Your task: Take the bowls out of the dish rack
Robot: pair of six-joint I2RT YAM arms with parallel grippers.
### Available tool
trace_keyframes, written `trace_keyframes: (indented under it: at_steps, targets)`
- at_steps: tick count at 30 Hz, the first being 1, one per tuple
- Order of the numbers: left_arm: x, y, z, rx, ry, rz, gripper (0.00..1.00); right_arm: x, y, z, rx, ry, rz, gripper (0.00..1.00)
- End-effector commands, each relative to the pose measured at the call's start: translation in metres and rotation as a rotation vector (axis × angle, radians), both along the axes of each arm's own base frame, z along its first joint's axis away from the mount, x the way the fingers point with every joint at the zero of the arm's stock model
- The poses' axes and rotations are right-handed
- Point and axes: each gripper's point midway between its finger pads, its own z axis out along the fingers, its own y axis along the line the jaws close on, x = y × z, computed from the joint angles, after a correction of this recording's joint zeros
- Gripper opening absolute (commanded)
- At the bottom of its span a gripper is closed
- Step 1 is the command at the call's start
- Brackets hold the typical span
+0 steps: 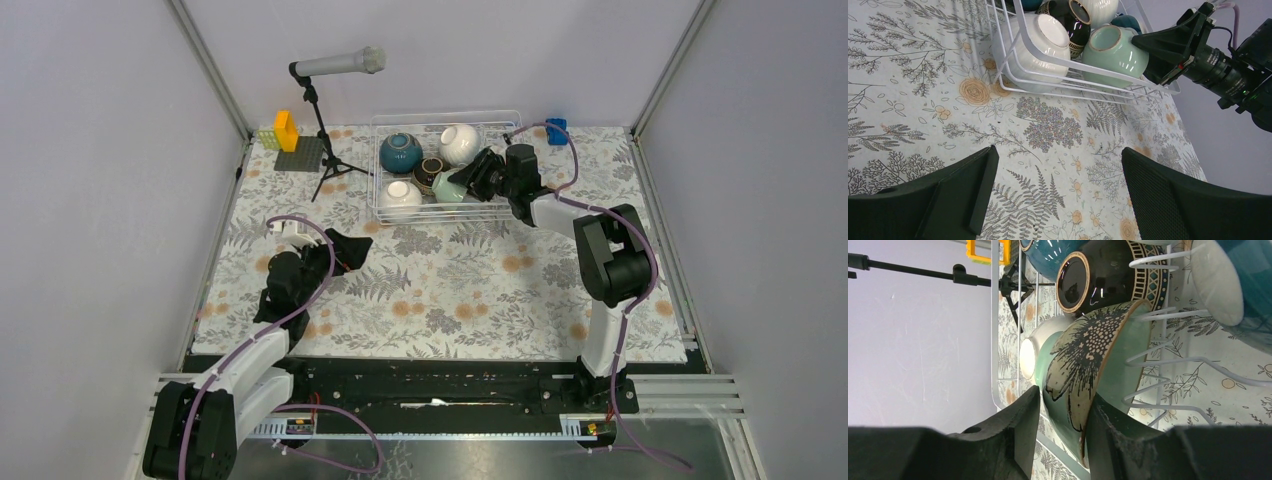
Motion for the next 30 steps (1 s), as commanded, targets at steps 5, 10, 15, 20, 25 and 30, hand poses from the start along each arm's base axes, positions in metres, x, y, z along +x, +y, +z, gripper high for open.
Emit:
trace_keyframes:
  at_steps: [5,10,15,20,25,30]
  targets:
    - [-0.001,-0.004,0.014,-0.012,-0.058,-0.024,0.99,-0.010,0.012,0.039,0.080,-0.103,0.059,0.48]
    - [-0.001,-0.005,0.014,-0.012,-0.057,-0.028,0.99,-0.013,0.016,0.046,0.097,-0.121,0.090,0.46]
    - [-0.001,-0.006,0.013,-0.011,-0.056,-0.034,0.99,-0.014,0.017,0.046,0.098,-0.119,0.096,0.41]
    - [-0.001,-0.006,0.013,-0.011,-0.056,-0.038,0.99,-0.012,0.018,0.045,0.098,-0.116,0.107,0.24]
    - [-0.001,-0.006,0.013,-0.010,-0.057,-0.037,0.99,-0.011,0.022,0.045,0.103,-0.117,0.123,0.09]
    - [-0.001,-0.006,0.013,-0.012,-0.057,-0.038,0.99,-0.014,0.029,0.064,0.129,-0.161,0.181,0.00]
